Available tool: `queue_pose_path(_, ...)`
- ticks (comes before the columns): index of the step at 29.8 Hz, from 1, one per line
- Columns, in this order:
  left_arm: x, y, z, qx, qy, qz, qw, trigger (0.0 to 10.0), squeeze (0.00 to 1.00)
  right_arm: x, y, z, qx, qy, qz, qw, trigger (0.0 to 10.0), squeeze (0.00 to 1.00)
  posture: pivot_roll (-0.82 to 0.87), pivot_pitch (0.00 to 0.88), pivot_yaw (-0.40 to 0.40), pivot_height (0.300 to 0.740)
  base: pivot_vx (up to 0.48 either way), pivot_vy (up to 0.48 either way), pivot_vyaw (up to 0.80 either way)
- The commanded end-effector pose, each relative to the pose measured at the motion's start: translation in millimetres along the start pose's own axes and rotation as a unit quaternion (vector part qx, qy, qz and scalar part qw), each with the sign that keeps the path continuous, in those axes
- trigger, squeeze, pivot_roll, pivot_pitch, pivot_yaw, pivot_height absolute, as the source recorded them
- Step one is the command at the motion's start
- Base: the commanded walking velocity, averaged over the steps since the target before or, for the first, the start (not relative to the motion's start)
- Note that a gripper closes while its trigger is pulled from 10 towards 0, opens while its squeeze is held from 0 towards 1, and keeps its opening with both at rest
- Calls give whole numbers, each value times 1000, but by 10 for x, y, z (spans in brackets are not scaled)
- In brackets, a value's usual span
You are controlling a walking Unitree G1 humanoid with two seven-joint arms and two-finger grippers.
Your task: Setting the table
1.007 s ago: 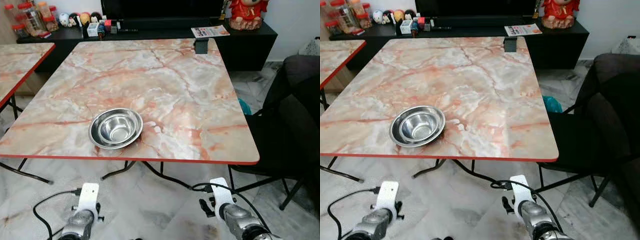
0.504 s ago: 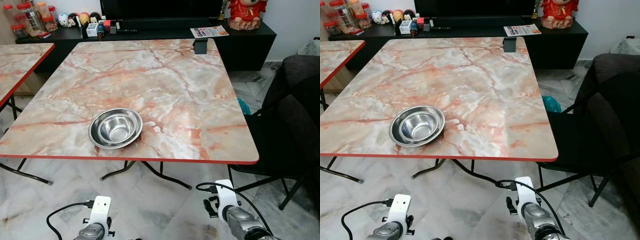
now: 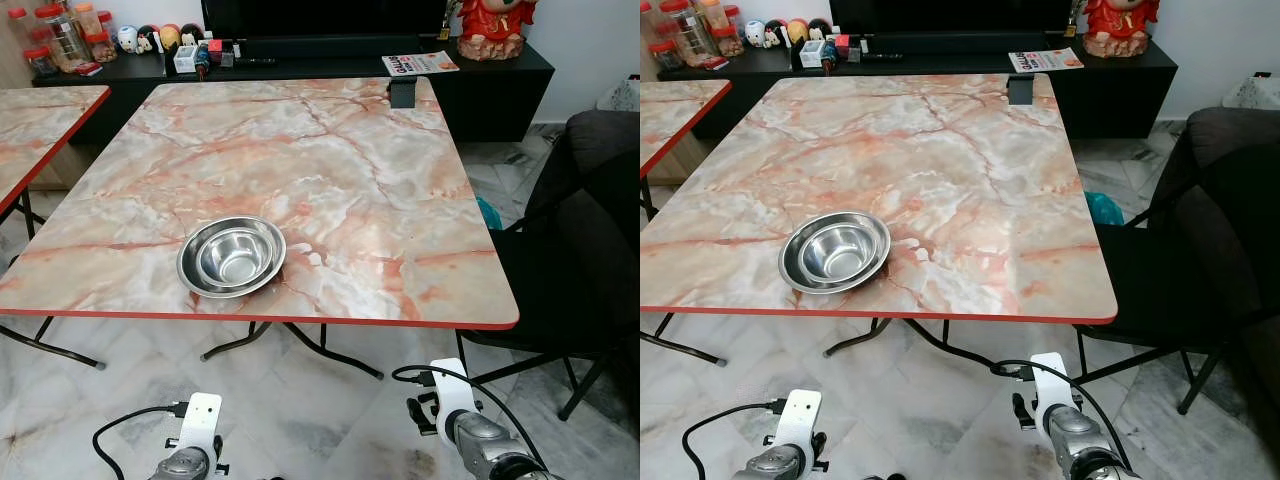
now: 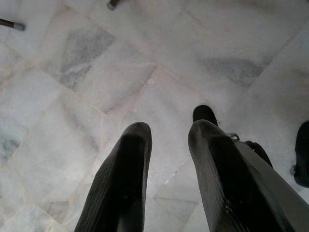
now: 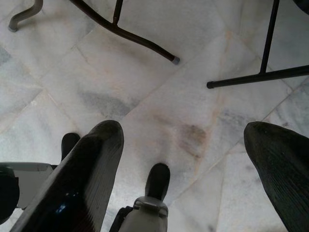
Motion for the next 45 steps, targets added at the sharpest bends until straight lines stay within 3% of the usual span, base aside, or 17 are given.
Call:
queue_pose_path(1, -20, 56, 2, 12, 7, -2, 1000, 10000, 0, -24, 37, -2, 3, 3, -1, 1000, 10000, 0, -79, 47, 36, 740, 0, 461, 0)
queue_pose_path(10, -24, 68, 3, 16, 7, 3, 1000, 10000, 0, -32, 46, -3, 3, 7, -2, 1000, 10000, 0, -85, 36, 40, 740, 0, 464, -331)
queue_pose_path(45, 6, 106, 2, 22, 1, 3, 1000, 10000, 0, 10, 77, -9, 5, -4, -4, 1000, 10000, 0, -79, 32, 46, 740, 0, 465, 0)
Point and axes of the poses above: a point about 5 cm out from each wrist's last joint towards the gripper, its own z axis pointing back from the gripper into the wrist, its own x axis along the axis of the wrist's last joint, y = z × x, the point moved 1 cm from there along -z, pointing out of the wrist towards the gripper, and after that the axes turned 14 degrees about z, right-handed, at the moved point
